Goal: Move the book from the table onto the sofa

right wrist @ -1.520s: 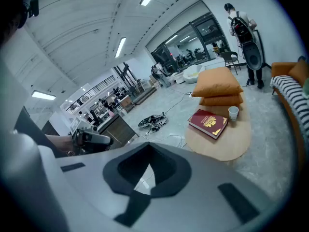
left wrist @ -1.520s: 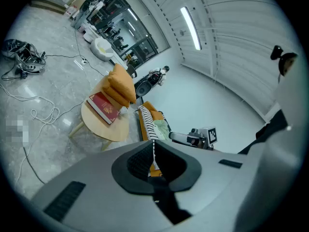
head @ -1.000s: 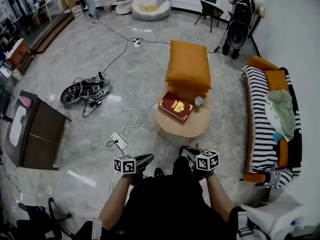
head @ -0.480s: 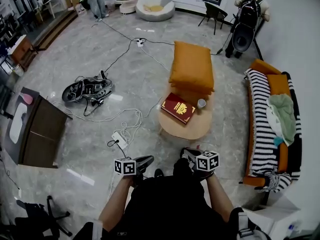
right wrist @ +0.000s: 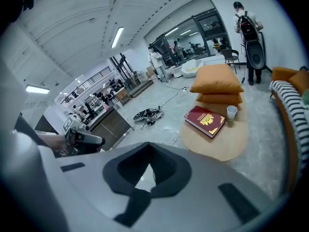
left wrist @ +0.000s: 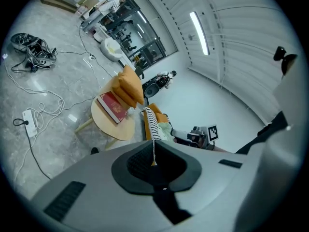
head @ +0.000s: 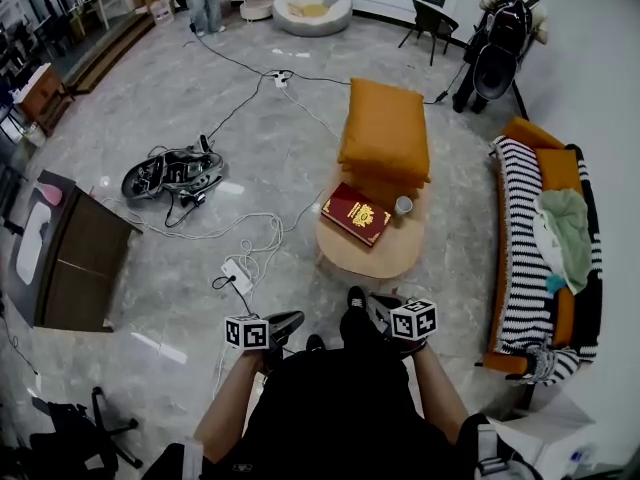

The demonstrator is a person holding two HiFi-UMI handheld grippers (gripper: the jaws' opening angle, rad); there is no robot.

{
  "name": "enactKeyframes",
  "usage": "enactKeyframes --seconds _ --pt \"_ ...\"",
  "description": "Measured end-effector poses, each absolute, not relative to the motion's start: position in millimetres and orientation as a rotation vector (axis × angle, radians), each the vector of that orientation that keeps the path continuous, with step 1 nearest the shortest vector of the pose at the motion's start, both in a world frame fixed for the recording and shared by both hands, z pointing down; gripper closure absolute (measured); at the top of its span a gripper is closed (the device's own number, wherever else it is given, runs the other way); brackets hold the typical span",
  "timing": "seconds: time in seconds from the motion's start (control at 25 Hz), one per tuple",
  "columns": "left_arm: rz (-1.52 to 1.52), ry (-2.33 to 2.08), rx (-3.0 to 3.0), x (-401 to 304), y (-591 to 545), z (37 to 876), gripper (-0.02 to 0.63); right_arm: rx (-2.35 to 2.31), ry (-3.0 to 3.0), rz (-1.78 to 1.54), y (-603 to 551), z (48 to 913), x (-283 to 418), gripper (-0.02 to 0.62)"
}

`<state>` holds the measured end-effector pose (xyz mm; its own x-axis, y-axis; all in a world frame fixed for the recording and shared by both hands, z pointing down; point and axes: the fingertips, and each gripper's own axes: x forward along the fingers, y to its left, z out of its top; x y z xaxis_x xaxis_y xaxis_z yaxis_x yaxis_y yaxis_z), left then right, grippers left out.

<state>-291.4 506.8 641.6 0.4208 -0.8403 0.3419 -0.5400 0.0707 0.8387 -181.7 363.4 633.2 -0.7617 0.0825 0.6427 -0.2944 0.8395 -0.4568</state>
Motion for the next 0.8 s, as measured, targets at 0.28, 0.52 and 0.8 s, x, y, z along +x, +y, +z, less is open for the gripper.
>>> enactKeyframes --seconds 0.28,0.52,0.8 --pt "-0.322 -1.245 1.555 -301 489 650 0.588 0.145 -2.277 0.754 344 656 -187 0.588" --pt "-0.297 -1.251 1.517 -320 463 651 0.588 0.124 -2.275 0.805 312 663 -216 0.588" --pt "-0.267 -1.263 1.485 -339 410 648 0.588 0.08 -2.237 0.868 275 680 -240 0.588"
